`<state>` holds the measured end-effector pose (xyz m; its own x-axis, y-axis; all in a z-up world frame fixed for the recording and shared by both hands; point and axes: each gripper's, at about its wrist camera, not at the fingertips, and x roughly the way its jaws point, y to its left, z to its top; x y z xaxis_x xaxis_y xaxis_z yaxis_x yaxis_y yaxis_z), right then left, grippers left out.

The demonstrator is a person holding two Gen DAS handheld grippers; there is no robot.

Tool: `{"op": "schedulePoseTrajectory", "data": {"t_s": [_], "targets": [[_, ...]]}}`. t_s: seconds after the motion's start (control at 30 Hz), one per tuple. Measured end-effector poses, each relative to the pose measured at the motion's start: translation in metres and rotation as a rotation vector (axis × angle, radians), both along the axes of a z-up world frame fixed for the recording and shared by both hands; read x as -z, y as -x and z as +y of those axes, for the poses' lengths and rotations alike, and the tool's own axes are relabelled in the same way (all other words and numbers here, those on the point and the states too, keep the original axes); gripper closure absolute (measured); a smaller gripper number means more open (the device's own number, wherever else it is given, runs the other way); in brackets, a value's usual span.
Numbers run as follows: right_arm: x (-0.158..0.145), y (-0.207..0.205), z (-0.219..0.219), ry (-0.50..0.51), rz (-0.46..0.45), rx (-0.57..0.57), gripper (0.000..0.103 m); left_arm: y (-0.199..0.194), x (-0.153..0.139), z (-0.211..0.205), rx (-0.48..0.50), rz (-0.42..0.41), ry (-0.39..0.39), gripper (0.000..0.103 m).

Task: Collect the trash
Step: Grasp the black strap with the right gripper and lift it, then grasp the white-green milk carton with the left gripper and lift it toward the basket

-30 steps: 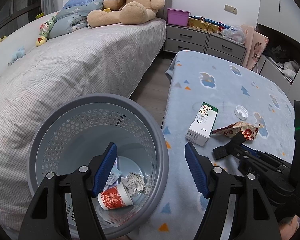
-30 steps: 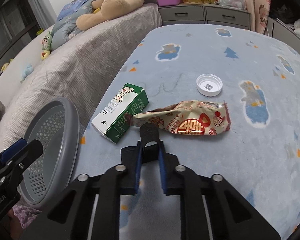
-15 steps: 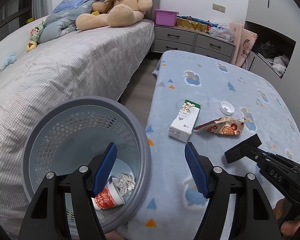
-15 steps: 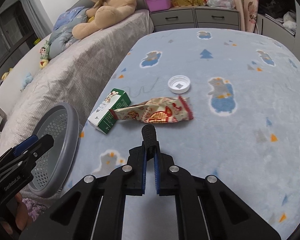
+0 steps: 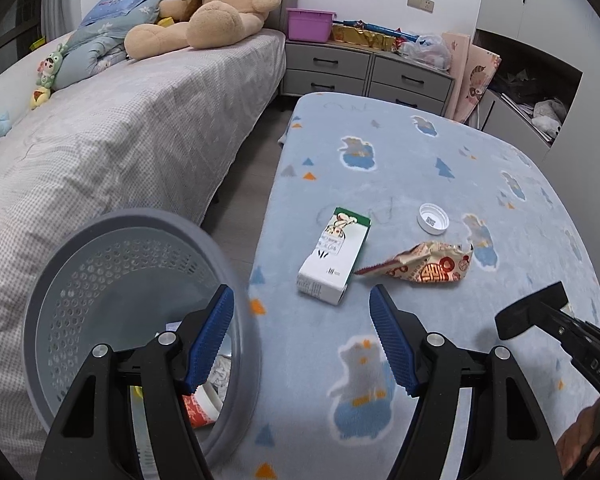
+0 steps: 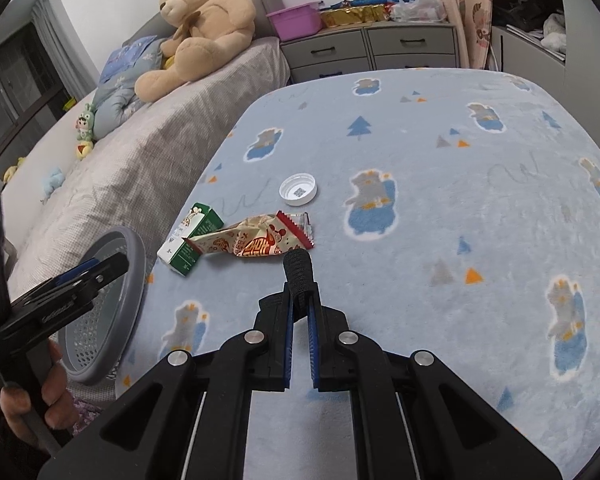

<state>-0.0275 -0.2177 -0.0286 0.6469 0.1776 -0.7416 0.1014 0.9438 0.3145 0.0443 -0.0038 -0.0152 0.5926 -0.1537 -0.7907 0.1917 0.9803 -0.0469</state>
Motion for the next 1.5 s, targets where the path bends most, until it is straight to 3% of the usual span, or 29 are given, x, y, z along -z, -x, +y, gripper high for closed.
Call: {"op": "schedulePoseTrajectory", "data": {"t_s": [0.43,0.9,0.97,1.03,1.1,1.5], "targets": [[0.002,0.002,-0.017,-0.046,-0.015,0.007,0.096,-0.066,0.022,-0.037,0.077,0.108,-0.008,0.035],[0.008,-0.001,-0.02,-0.072,-0.003,-0.004,0.096,-0.09,0.053,-0.054,0.097,0.16,-0.076,0.036],[0.008,-0.001,-0.02,-0.073,-0.002,-0.005,0.096,-0.091,0.054,-0.056,0.099,0.16,-0.08,0.043],[0.009,-0.001,-0.02,-0.073,-0.001,-0.006,0.096,-0.092,0.056,-0.056,0.104,0.167,-0.08,0.058],[0.009,-0.001,-0.02,-0.072,-0.001,-0.008,0.096,-0.091,0.056,-0.055,0.103,0.165,-0.075,0.062],[0.004,0.001,-0.013,-0.056,-0.016,-0.012,0.096,-0.066,0.026,-0.036,0.061,0.065,-0.071,0.064]]}}
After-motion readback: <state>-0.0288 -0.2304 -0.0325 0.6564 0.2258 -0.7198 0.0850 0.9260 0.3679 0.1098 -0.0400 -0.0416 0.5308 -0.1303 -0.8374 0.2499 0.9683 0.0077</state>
